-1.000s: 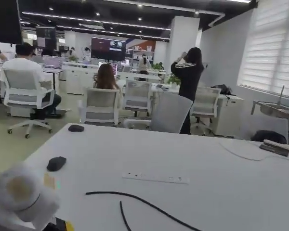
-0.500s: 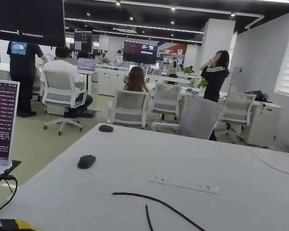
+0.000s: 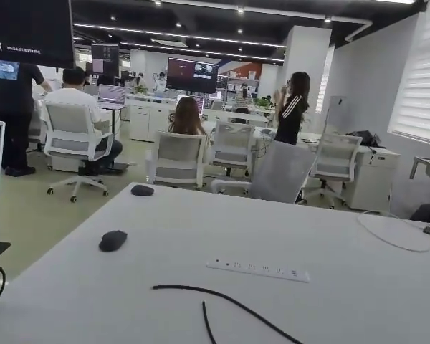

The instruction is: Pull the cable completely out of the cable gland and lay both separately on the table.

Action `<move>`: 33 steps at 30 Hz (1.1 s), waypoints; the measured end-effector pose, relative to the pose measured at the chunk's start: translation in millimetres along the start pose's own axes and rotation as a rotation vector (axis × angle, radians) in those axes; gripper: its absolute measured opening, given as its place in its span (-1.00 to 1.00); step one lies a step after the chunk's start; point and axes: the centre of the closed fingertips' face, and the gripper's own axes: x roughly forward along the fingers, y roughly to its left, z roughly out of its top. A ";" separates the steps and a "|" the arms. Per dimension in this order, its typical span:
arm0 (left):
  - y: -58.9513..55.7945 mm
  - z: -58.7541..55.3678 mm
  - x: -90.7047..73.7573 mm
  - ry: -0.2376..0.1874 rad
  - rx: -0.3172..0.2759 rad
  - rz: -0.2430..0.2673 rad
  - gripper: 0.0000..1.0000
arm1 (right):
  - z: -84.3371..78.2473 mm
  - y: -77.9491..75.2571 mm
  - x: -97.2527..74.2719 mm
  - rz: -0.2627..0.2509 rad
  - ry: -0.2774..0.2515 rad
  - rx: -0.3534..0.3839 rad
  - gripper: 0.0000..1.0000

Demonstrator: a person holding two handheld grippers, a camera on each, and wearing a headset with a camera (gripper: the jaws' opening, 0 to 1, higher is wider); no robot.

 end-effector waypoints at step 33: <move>-5.3 0.4 -13.5 -0.014 0.023 0.000 -0.10 | 17.9 23.3 4.4 0.066 0.008 -0.069 -0.16</move>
